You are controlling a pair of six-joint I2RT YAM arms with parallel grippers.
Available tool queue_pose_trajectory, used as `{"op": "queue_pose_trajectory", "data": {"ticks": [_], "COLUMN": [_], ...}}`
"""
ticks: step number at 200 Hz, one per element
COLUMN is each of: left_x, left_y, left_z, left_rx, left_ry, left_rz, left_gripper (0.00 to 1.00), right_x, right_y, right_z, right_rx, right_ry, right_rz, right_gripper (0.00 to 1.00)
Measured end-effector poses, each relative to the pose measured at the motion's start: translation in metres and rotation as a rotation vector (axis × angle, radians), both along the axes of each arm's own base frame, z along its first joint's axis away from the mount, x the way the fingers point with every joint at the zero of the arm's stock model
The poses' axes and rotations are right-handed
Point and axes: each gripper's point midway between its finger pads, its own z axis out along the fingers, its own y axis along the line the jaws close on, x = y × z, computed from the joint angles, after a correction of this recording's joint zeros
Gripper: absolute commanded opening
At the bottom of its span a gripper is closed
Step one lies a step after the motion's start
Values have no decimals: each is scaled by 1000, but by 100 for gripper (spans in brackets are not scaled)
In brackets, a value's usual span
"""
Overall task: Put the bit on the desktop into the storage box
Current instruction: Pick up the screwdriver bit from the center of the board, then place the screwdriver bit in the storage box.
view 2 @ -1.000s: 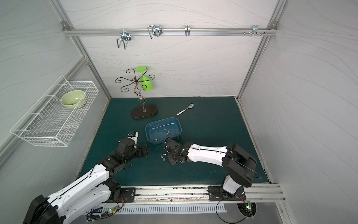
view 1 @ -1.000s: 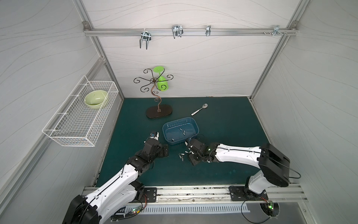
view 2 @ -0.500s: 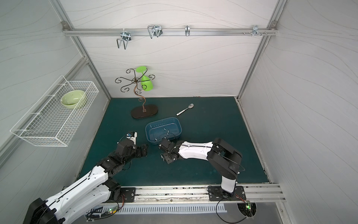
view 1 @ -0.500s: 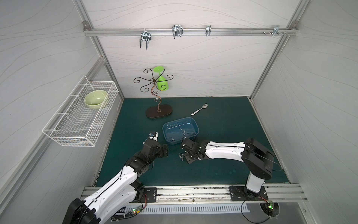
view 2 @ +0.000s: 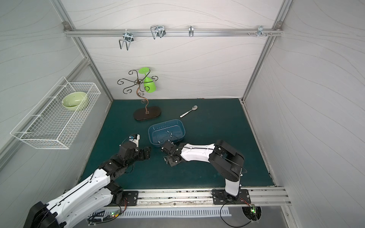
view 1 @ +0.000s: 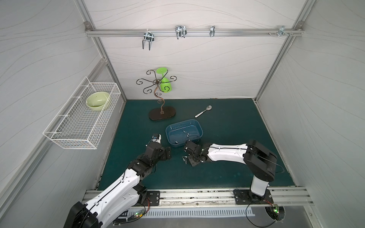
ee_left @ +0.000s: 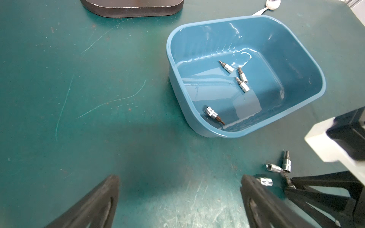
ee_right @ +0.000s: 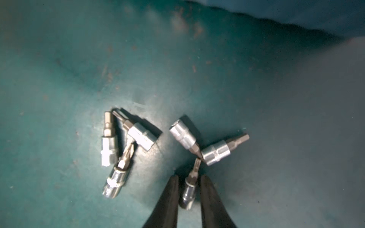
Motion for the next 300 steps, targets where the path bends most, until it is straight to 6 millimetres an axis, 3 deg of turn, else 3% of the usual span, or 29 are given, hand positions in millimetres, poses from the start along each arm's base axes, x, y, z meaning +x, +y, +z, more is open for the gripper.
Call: {"op": "queue_pose_trajectory", "data": {"ticks": [63, 108, 153, 192, 237, 270, 300], "left_x": [0, 0, -2, -1, 1, 2, 1], "left_y": [1, 1, -1, -3, -3, -2, -2], "left_z": [-2, -9, -30, -28, -17, -17, -19], "left_rx": [7, 25, 58, 55, 39, 40, 44], "left_ry": [6, 29, 107, 111, 70, 68, 76], "left_rz": [4, 3, -16, -22, -15, -12, -10], "left_gripper": [99, 99, 99, 99, 99, 99, 99], "right_x": [-4, -26, -34, -31, -7, 34, 83], "right_y": [-3, -30, -40, -31, -10, -8, -10], "right_z": [0, 3, 35, 59, 100, 125, 132], "right_rx": [14, -16, 11, 36, 135, 218, 270], "right_ry": [11, 63, 70, 74, 56, 33, 8], "right_rz": [-16, -5, 2, 9, 0, -48, -90], "right_gripper": [11, 11, 10, 10, 10, 11, 11]}}
